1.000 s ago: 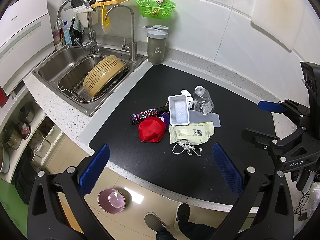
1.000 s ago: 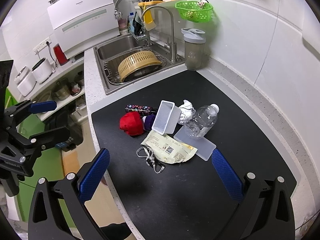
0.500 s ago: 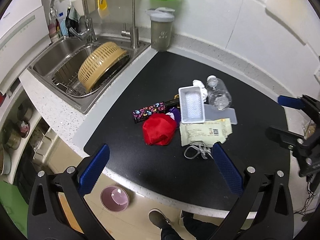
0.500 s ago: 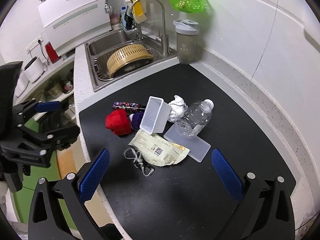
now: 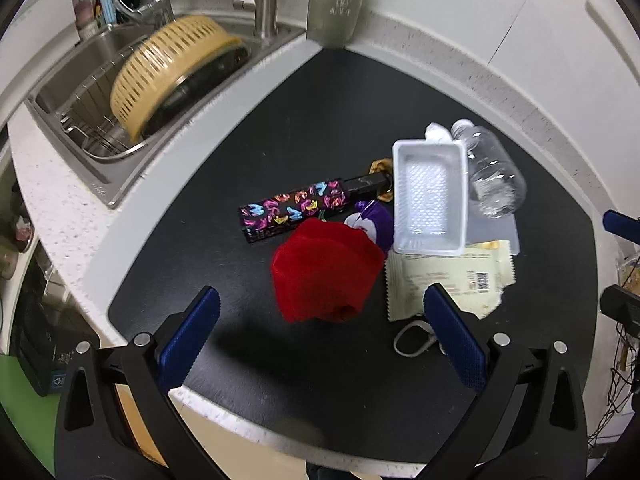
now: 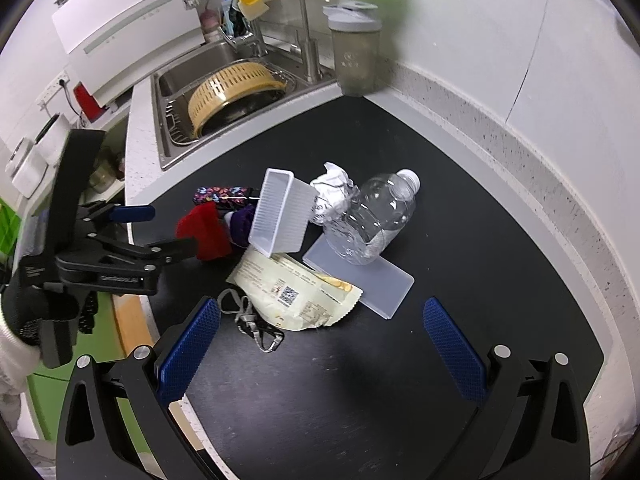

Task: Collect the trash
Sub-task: 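Grasp the red cloth with the left tool while the right tool approaches the white tray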

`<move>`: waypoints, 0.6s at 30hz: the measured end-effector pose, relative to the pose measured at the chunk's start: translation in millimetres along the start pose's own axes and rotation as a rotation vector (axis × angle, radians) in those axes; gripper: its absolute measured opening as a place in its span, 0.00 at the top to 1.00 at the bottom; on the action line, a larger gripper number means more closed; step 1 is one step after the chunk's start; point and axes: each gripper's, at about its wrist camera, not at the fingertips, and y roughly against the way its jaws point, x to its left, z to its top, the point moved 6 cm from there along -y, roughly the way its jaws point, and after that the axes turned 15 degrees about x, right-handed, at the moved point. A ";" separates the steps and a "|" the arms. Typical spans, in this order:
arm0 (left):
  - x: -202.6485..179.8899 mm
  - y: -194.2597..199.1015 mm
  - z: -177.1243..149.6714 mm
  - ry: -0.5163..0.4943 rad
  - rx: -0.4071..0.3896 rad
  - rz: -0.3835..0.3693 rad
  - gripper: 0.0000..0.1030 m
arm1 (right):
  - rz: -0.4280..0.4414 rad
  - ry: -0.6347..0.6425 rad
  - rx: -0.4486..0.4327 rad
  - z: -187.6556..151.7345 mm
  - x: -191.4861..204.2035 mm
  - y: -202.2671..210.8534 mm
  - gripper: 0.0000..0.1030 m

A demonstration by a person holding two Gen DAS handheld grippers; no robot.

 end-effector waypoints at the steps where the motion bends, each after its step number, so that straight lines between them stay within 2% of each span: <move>1: 0.1 -5.7 2.0 0.000 0.010 -0.004 0.13 | 0.001 -0.004 0.007 0.8 -2.5 -2.7 0.05; 4: 1.8 -18.4 5.4 0.004 0.037 -0.020 0.23 | 0.008 -0.010 0.017 1.9 -4.7 -7.4 0.05; 6: 1.0 -23.7 7.5 0.000 0.043 -0.032 0.33 | 0.011 -0.011 0.020 3.9 -6.4 -10.3 0.05; 8: -1.2 -27.1 9.3 -0.006 0.045 -0.035 0.50 | 0.015 -0.015 0.025 5.8 -7.6 -13.0 0.05; 14: -0.5 -19.6 11.9 -0.006 0.020 -0.052 0.62 | 0.026 -0.010 0.027 13.1 -6.5 -18.1 0.05; 18: 2.1 -0.1 10.9 -0.002 -0.015 -0.054 0.66 | 0.032 0.006 0.028 20.7 0.7 -22.8 0.05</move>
